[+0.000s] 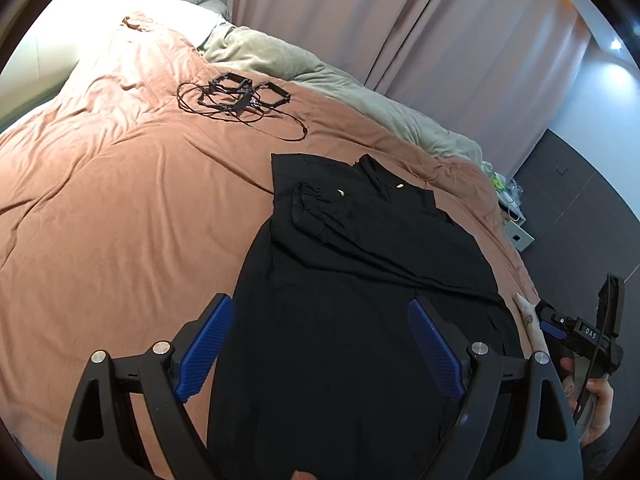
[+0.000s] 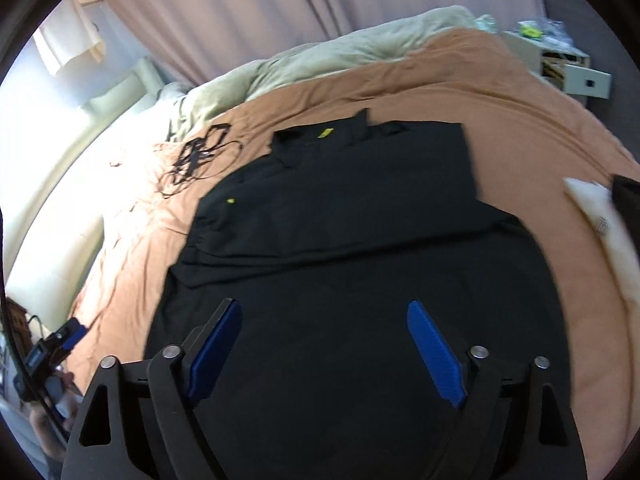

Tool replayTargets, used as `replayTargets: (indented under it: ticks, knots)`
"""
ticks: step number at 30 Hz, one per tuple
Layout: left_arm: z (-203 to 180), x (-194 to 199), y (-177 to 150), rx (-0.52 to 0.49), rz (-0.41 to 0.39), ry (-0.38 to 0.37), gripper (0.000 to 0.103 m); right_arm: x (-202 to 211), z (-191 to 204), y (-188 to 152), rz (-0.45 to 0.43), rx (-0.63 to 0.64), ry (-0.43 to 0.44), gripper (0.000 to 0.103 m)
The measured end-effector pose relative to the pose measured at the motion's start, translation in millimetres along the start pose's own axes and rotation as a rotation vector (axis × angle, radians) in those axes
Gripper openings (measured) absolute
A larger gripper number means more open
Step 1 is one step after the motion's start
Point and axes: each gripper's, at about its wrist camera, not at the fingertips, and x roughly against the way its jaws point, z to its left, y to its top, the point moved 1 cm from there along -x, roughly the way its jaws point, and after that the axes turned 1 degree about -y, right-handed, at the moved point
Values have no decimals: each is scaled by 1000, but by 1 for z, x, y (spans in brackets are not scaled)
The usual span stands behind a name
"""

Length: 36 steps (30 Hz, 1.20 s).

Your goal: Fold large clothes

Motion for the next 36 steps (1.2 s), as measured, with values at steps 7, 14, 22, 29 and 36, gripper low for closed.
replayTargets:
  ticks: [7,14,22,29,36]
  knots:
    - [8,55,-24,0,-52,15,102,31,-43,-32,-25,-69,-13,102]
    - [21,108,-58,5,-63,34,102,68,-60,-76,-55,-71,-29,102]
    - [27,165,-101,13,-81,35,102,115,-77,-127,-115,-67,-38,101]
    - [32,205,-142,35,-110,16,102,148,-93,-173,-133,-73,-26,95]
    - [46,214,-163,47,-101,24,93,164,-113,-201,-138,-95,-32,89]
